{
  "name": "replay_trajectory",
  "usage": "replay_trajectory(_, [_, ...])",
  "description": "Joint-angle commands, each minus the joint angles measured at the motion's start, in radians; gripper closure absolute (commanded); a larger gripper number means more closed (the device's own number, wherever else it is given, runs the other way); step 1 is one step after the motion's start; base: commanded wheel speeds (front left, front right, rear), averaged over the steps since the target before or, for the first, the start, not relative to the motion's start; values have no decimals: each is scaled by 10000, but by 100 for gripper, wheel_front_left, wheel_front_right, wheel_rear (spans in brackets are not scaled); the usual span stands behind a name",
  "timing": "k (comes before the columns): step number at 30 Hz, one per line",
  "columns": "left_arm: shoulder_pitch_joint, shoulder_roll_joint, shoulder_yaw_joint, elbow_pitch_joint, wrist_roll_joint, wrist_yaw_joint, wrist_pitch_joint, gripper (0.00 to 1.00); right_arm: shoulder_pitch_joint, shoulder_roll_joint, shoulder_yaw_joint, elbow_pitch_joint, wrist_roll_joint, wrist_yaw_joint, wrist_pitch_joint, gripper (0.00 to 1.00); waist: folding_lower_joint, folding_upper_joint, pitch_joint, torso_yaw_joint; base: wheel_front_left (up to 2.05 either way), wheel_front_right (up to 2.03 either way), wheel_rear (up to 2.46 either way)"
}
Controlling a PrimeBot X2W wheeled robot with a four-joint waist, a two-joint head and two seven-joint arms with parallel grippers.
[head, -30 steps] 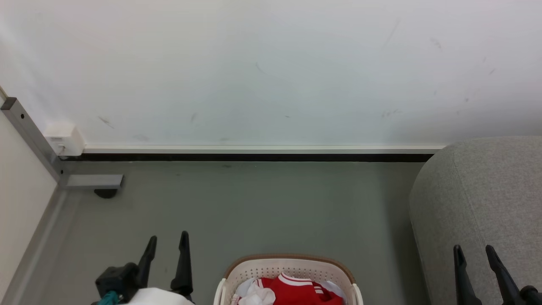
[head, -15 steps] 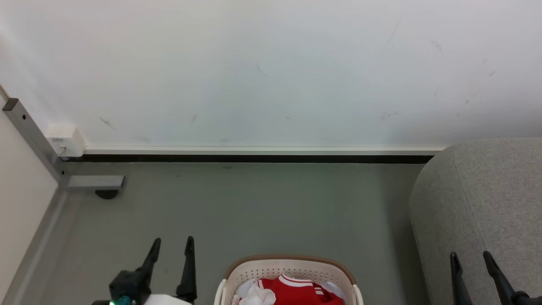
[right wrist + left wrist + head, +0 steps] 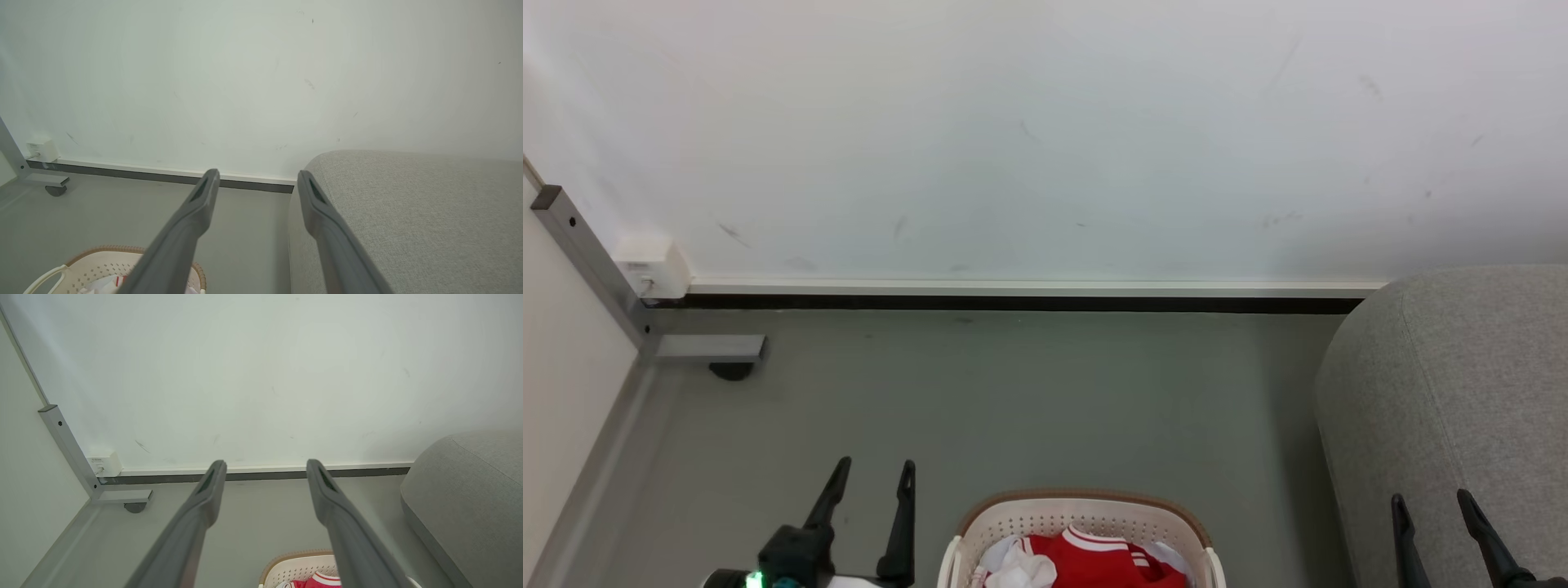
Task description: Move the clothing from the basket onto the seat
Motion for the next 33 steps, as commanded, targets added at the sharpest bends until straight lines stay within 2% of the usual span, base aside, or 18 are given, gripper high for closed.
replay_trajectory(1, [112,12,38,42,249,11,-93,0,85,42,-66,3,-257,-23,-56,0,0,0,9,3,0,0,0])
replay_trajectory(12, [-93,-28,117,-64,639,-172,-168,0,-228,97,-98,-112,-450,-23,-73,0,0,0,386,-217,0,0,0])
replay_trajectory(20, [-913,-65,-196,173,689,-722,-167,0,-862,92,13,-506,-295,-24,-73,0,0,0,1392,-675,0,0,0])
replay_trajectory(25, [-1762,-104,-793,957,771,-1240,-167,0,-1448,95,135,-735,-185,-24,-73,0,0,0,2231,-946,0,0,0])
replay_trajectory(33, [-3667,-149,-2322,3204,1274,-1744,136,0,-2657,94,412,-1105,-85,-24,-73,0,0,0,3979,-1353,0,0,0])
